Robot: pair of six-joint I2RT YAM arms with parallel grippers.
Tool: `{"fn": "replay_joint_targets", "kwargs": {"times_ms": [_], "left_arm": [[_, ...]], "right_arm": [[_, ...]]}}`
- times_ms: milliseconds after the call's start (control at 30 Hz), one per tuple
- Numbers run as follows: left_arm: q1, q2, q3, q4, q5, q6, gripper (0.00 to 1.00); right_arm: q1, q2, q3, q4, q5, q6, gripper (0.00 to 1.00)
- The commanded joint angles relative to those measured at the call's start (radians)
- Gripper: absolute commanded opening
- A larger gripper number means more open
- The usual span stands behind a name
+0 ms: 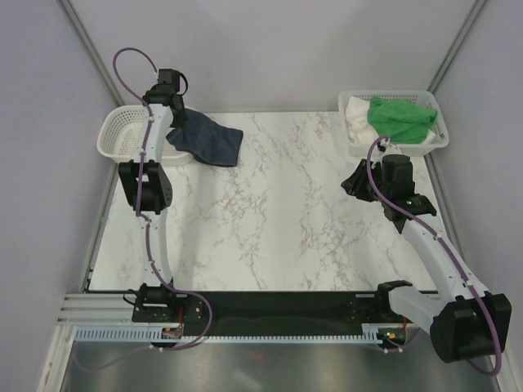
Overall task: Fold and stack the towels
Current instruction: Neatly place the folded towel into the bin
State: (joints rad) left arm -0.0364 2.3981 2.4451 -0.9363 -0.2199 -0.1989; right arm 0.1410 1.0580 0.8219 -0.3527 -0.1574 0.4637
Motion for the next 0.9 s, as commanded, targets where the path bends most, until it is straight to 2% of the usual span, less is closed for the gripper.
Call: {"fn": "replay_joint_targets", "kwargs": {"times_ms": [0, 400, 500, 867], "left_arm": [[-0.002, -0.094, 0.054, 0.048, -0.070, 0.056, 0.02], [0.033, -0.099, 0.042, 0.083, -0.180, 0.127, 0.02], [0.107, -0.082, 0.019, 0.093, -0.173, 0.130, 0.02], [0.214, 0.001, -0.035, 0.226, -0.193, 0.150, 0.02]], "right_arm": [[-0.001, 0.000, 0.028, 0.029, 0.019, -0.022, 0.44], [0.000, -0.012, 0.033, 0.024, 0.027, -0.030, 0.44], [0.005, -0.012, 0.036, 0.021, 0.028, -0.034, 0.43], [0.037, -0.009, 0.045, 0.008, 0.051, -0.046, 0.44]]}}
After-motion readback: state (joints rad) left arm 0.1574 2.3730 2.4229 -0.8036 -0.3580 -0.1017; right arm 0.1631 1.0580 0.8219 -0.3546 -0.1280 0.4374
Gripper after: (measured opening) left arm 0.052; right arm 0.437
